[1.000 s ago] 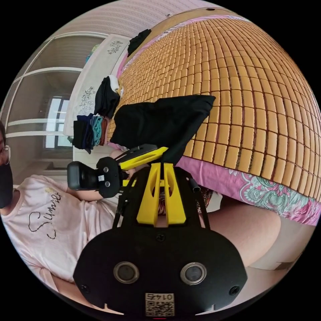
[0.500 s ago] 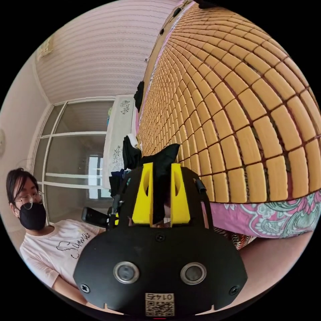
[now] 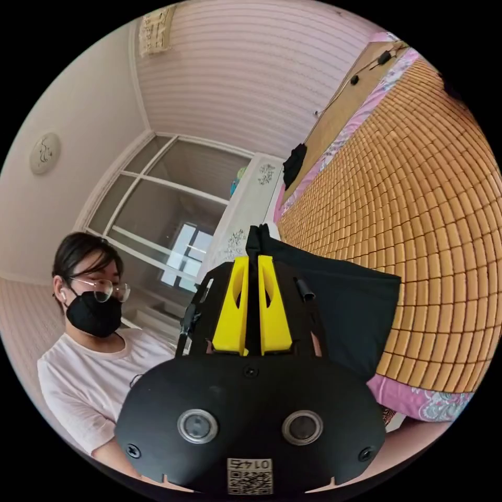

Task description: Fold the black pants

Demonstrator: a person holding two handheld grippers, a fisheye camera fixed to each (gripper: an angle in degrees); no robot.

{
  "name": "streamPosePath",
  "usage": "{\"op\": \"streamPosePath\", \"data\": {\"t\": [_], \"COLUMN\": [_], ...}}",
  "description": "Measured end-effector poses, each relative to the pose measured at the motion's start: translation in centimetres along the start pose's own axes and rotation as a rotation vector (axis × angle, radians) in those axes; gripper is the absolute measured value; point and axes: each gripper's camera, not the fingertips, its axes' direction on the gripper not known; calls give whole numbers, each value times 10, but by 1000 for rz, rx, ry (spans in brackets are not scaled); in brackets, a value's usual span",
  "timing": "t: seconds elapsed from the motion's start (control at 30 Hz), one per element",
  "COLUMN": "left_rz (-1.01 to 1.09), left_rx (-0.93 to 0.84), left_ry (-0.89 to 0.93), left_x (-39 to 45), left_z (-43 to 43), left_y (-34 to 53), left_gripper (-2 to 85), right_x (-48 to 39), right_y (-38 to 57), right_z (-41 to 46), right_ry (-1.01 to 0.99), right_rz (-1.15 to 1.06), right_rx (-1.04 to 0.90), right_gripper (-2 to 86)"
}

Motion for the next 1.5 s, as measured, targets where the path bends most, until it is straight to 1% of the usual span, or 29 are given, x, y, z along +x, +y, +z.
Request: {"op": "streamPosePath", "data": {"t": [0.03,0.07,0.13,0.2,0.23,0.27,0.3,0.37,0.4,0.53,0.57,0.6,0.7,0.77,0.8,0.87,0.9,0.93,1.0,1.07,1.1,1.17,1.23,1.27,1.33,1.4,1.43,1.47,1.5], "left_rz": [-50,-116,-233,-325,-356,-359,-356,-365,-367,-350,-333,-329,-299,-242,-231,-202,-208,-230,-255,-284,-293,-303,-309,-334,-372,-400,-390,-396,-395], "left_rx": [-24,-84,-172,-221,-219,-197,-188,-185,-184,-168,-182,-192,-252,-388,-421,-391,-392,-390,-338,-262,-249,-216,-204,-227,-265,-296,-289,-341,-363], "left_ry": [-89,-187,-316,-370,-390,-415,-427,-443,-434,-341,-337,-335,-336,-400,-409,-425,-417,-410,-460,-473,-467,-443,-416,-396,-370,-340,-309,-235,-213], "left_x": [-14,-30,-54,-71,-76,-78,-78,-86,-89,-106,-111,-114,-124,-130,-131,-131,-131,-132,-130,-133,-136,-148,-157,-166,-178,-186,-186,-189,-189], "left_z": [-20,-36,-59,-82,-96,-108,-113,-119,-117,-90,-78,-72,-45,-22,-17,-21,-23,-29,-45,-67,-70,-79,-81,-79,-74,-70,-69,-63,-61], "left_y": [10,22,42,56,60,62,63,61,59,43,37,35,26,30,32,35,34,32,28,25,25,26,25,25,25,25,23,22,22], "left_gripper": [38,44,61,76,78,79,78,76,76,76,77,77,78,78,78,78,79,81,93,116,120,123,126,134,152,155,143,127,117], "right_x": [-7,-8,1,13,15,15,14,11,11,28,38,42,40,32,33,47,49,48,38,31,33,59,80,91,107,120,126,128,128], "right_y": [-2,0,6,15,23,31,35,59,66,122,137,142,156,163,166,177,178,177,169,152,148,133,129,128,130,134,138,143,144], "right_z": [48,95,152,181,188,190,191,195,197,224,235,240,258,266,268,274,274,270,259,233,226,205,196,193,195,201,207,209,209], "right_ry": [24,52,120,174,182,231,270,437,471,718,752,759,802,842,861,910,898,865,795,712,696,657,640,632,605,562,513,503,517], "right_rz": [-24,-55,-85,-80,-94,-120,-135,-215,-233,-281,-272,-263,-297,-357,-367,-362,-355,-339,-342,-340,-328,-216,-139,-112,-65,-25,-22,-24,-13], "right_rx": [-71,-141,-239,-261,-256,-264,-274,-343,-371,-584,-640,-656,-637,-621,-634,-729,-736,-735,-656,-438,-385,-243,-174,-136,-120,-143,-164,-140,-136], "right_gripper": [49,59,69,72,70,64,61,47,42,30,31,32,38,35,34,34,34,38,48,62,79,146,172,177,175,158,137,120,111]}}
